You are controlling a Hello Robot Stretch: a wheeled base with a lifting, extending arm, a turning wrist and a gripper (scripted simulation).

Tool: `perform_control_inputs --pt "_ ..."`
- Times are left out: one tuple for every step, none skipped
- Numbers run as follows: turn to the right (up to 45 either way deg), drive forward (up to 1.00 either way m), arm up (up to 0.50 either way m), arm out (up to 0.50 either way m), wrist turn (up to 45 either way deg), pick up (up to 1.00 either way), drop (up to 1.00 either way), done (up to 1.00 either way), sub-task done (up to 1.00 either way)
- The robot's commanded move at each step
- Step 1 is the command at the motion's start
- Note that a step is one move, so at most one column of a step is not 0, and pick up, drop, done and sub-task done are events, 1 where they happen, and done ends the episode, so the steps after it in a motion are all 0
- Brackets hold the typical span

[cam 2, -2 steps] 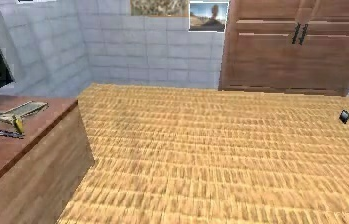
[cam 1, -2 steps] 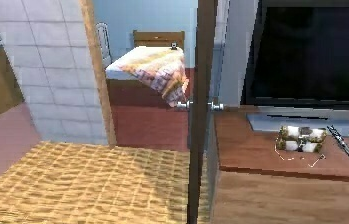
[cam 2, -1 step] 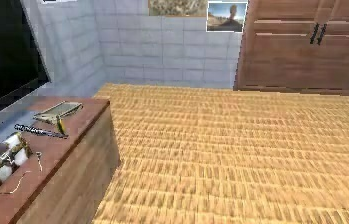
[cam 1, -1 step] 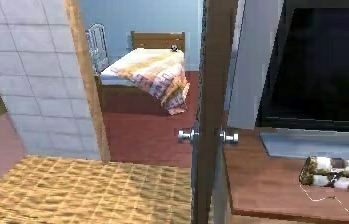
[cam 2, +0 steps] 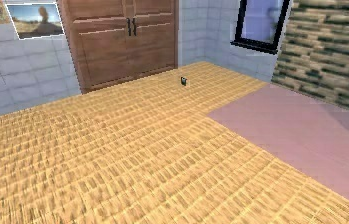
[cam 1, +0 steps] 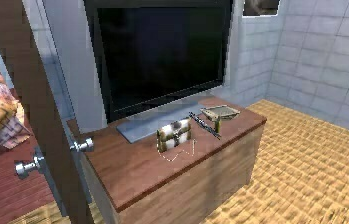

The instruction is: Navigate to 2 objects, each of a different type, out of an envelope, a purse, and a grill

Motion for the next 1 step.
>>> perform_control_inputs --pt "0.0 0.00 0.00 0.00 0.0 0.00 0.00 0.00 1.00"
